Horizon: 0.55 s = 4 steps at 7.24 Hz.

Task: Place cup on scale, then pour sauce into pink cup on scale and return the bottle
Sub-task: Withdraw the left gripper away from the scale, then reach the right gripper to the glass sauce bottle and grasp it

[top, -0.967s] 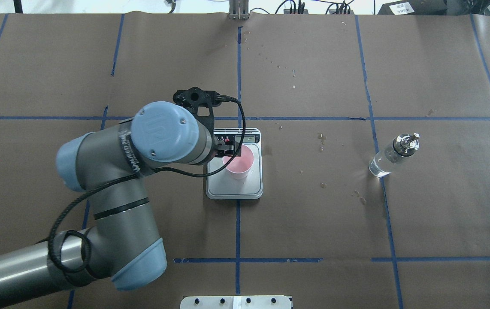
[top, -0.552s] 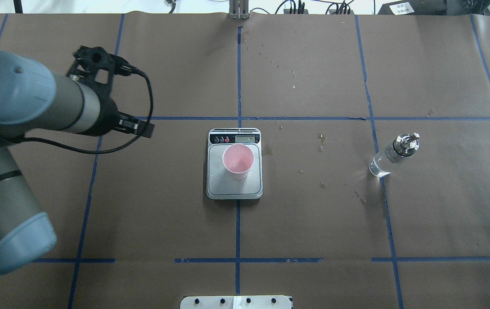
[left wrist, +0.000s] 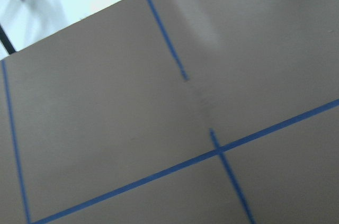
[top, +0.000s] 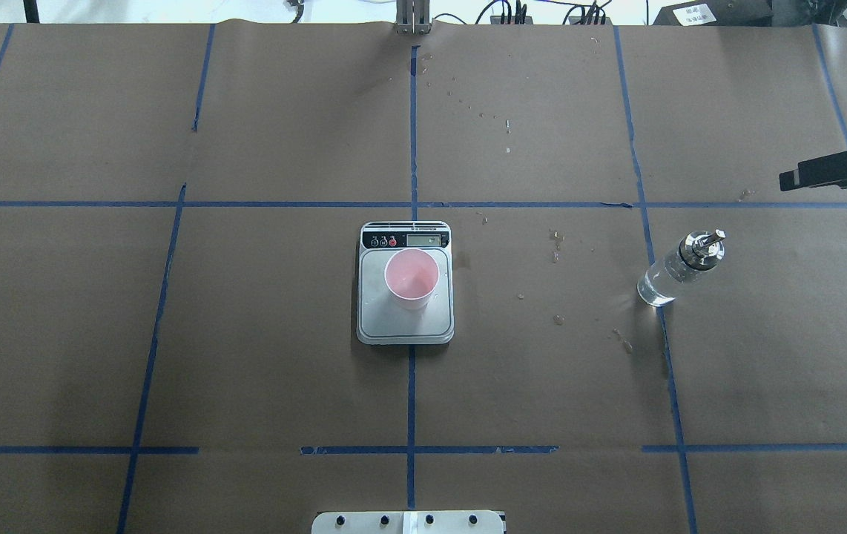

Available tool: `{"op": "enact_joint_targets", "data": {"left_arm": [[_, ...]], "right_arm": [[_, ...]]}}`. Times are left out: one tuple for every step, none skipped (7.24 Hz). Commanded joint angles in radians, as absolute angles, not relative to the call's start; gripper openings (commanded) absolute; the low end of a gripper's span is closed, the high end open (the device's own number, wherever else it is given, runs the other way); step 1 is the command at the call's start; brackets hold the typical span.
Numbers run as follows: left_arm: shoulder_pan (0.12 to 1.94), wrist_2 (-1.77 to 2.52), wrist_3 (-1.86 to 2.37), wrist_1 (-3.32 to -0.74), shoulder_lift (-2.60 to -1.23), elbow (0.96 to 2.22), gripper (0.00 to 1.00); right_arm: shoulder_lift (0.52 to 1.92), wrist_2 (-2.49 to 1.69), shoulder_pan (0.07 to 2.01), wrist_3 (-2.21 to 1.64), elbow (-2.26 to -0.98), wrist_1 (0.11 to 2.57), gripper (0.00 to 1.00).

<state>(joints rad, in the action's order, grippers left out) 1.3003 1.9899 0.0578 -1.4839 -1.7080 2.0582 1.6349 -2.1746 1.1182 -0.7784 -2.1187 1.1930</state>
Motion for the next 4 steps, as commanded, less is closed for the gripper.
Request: {"op": "enact_joint_targets", "data": {"left_arm": [[1.669,2.156,-0.367,-1.480,-1.661,1.805,1.00],[1.713,2.239,-0.453,-1.495,-1.657,1.682,1.00],[1.745,2.252,-0.527,-1.518,-1.628,1.636,1.00],[1.746,2.253,-0.523,-1.522,-1.594,1.646,1.00]], "right_arm": [[1.621,-2.102,1.024,-0.866,-2.238,1.324,1.00],[1.624,-2.009,0.940,-0.938,-2.276,1.324,1.00],[1.643,-1.917,0.854,-0.984,-2.307,1.321,1.00],[1.673,-1.807,0.765,-1.027,-2.324,1.293,1.00]]}}
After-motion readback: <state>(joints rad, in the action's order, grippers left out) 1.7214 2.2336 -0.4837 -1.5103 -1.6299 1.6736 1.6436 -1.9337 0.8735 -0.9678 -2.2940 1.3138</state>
